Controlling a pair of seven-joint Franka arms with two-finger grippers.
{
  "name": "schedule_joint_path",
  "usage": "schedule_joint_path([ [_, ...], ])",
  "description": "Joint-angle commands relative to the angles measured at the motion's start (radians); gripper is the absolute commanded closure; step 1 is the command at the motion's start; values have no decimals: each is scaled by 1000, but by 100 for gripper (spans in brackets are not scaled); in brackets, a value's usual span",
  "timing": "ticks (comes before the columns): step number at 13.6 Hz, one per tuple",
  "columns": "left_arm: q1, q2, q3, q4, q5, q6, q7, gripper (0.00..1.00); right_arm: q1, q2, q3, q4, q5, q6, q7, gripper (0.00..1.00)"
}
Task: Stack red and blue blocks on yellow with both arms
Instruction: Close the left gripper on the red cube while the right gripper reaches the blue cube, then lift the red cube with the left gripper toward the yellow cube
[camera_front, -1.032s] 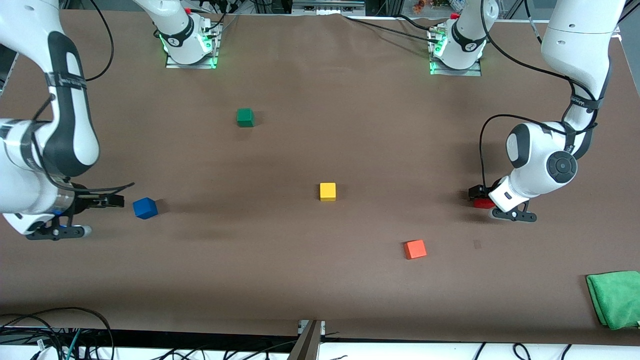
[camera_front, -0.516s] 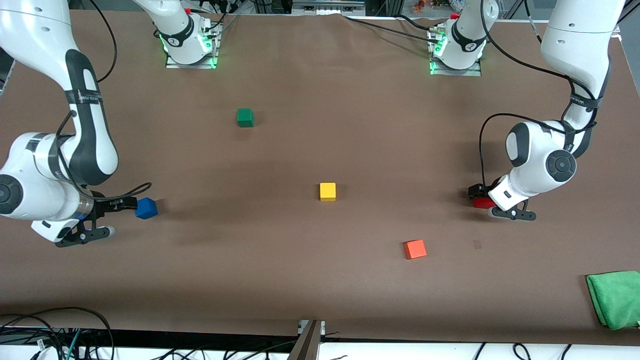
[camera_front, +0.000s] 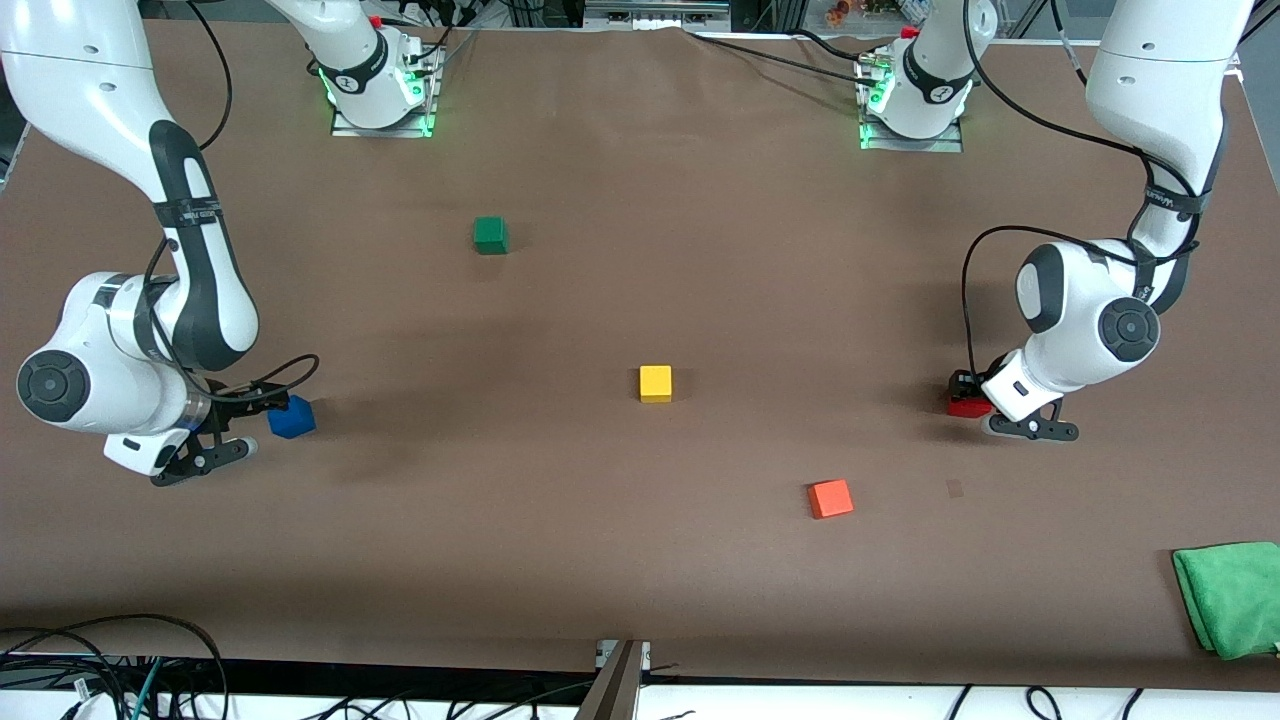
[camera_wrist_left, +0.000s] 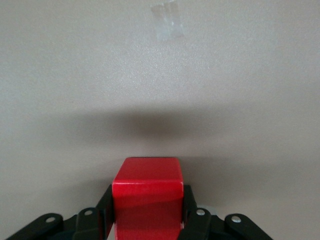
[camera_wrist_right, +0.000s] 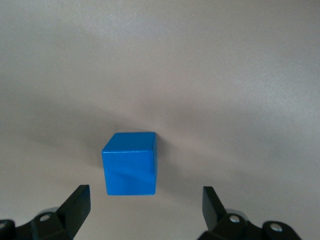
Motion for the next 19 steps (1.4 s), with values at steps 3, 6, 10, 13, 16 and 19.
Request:
schedule_joint_path([
  [3,-9,-96,-5,7,-6,-58,-65,100,-8,4,6,-63,18,85,-64,1],
  [6,-11,-147,-51,85,-5,-248,-144,100,-7,6,9,-67,28,88,-67,0],
  [10,-18,-167,-209,86,46,-252,-449,100,-7,24,15,-67,29,103,-73,0],
  [13,-135,-148,-247,118,146,-255,-754,100,-7,30,15,-72,29,114,-73,0],
  [16,-244,-101,-247,212,146,-332,-931,100,-7,32,17,-72,43,114,-73,2],
  [19,-327,-37,-244,318,152,-385,-1077,100,-5,32,23,-72,54,114,-73,15],
])
